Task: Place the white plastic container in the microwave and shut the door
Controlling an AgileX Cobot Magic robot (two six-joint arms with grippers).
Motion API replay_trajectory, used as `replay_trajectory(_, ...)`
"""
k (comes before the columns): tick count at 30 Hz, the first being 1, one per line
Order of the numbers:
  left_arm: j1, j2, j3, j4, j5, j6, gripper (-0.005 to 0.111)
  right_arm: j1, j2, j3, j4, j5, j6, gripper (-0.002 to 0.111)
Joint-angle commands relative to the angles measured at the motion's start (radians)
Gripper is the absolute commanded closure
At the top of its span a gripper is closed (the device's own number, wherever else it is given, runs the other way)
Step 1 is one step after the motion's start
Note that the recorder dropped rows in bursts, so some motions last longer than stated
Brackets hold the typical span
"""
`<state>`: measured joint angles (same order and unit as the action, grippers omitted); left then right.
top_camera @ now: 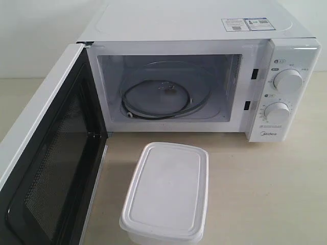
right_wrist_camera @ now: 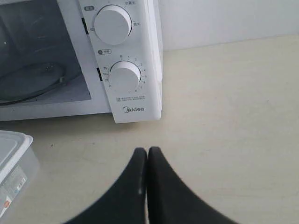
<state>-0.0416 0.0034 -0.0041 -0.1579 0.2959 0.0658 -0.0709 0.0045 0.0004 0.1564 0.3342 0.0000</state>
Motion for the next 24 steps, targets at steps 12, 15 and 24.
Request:
replay_trajectory(12,0.002,-0.003,0.004,-0.011,-0.002,-0.007,0.102,-0.007,-0.005,0.0,-0.006,-0.001,0.0,0.109)
replay_trajectory(15,0.002,-0.003,0.004,-0.011,-0.002,-0.007,0.102,-0.007,-0.005,0.0,-0.006,-0.001,0.0,0.109)
replay_trajectory(24,0.002,-0.003,0.004,-0.011,-0.002,-0.007,0.102,-0.007,-0.005,0.0,-0.006,-0.073,0.0,0.109)
